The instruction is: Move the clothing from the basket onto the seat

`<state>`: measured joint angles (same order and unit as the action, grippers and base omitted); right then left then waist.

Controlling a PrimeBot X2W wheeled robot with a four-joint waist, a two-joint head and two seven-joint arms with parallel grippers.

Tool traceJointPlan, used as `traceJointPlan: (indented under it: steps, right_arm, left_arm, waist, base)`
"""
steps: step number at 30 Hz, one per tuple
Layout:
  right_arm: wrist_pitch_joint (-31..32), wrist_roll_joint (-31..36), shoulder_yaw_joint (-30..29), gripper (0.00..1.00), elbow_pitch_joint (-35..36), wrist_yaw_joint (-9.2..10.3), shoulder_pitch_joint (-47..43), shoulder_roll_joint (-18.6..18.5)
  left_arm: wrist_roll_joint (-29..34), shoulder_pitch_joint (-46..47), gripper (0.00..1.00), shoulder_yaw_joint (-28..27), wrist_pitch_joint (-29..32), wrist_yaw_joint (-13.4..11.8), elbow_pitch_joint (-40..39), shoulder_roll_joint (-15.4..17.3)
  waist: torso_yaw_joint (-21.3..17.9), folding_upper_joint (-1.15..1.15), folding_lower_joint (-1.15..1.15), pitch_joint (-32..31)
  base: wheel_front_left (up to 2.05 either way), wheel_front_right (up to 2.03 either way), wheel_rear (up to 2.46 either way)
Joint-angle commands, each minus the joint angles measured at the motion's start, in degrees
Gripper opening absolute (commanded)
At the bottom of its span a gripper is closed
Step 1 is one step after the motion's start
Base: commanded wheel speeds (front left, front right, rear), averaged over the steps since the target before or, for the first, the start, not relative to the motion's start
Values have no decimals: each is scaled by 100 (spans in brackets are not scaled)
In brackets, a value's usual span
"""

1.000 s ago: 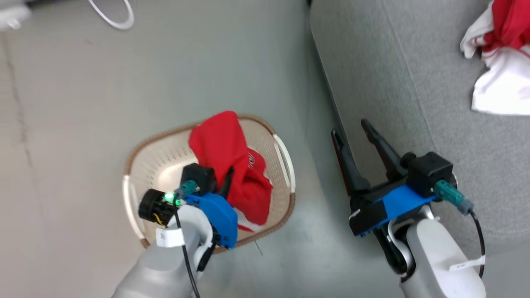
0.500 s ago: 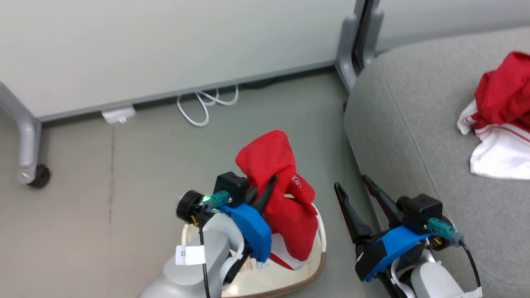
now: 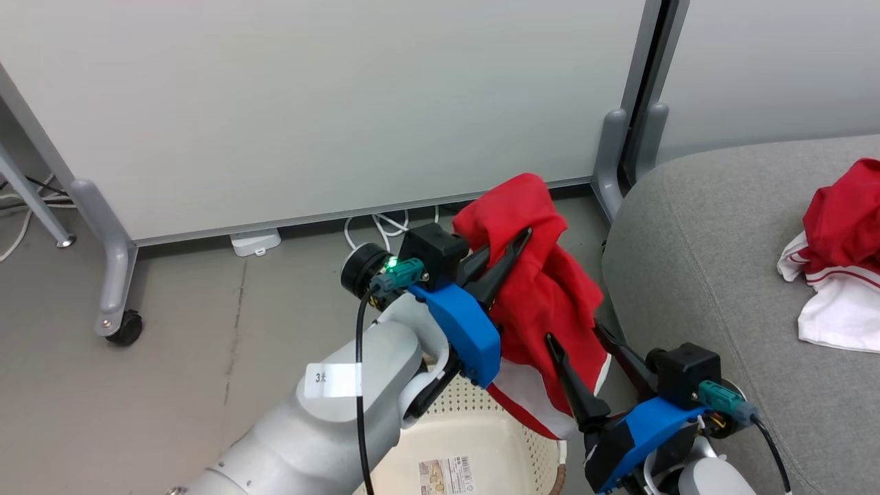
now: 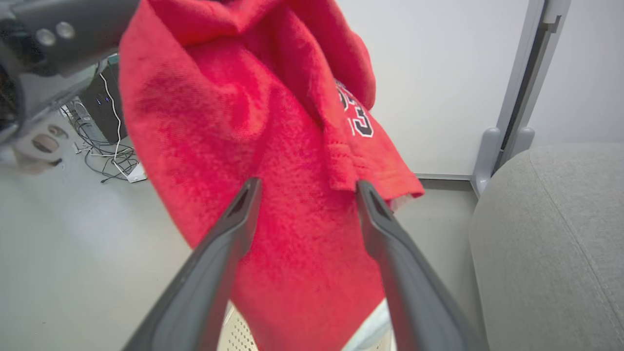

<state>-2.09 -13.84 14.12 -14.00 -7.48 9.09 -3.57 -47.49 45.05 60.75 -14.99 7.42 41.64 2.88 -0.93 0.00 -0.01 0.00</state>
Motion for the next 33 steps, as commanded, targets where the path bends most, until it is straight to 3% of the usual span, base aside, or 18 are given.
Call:
traceJointPlan:
  steps: [1,18,29,33]
  right_arm:
    - [4,-30,7,100,33,-3,-91,-17]
    - [45,-80,155,100,262,-3,-43,2]
    - [395,-342,632,100,875,-3,25,-66]
    - [485,-221,625,100,742,-3,236,-111]
  left_arm:
    - [-90,164,0,63,-28,7,-33,2]
    - [-297,318,0,266,-29,7,234,0]
    - [-196,233,0,177,-29,7,390,0]
    - [-187,261,0,176,-29,7,376,0]
  waist:
    - [20,0,1,-13]
    - [-75,0,1,5]
    - [-160,0,1,76]
    - [-169,0,1,126]
  base:
    - [0,0,0]
    - [0,0,0]
    - [0,0,0]
    - [0,0,0]
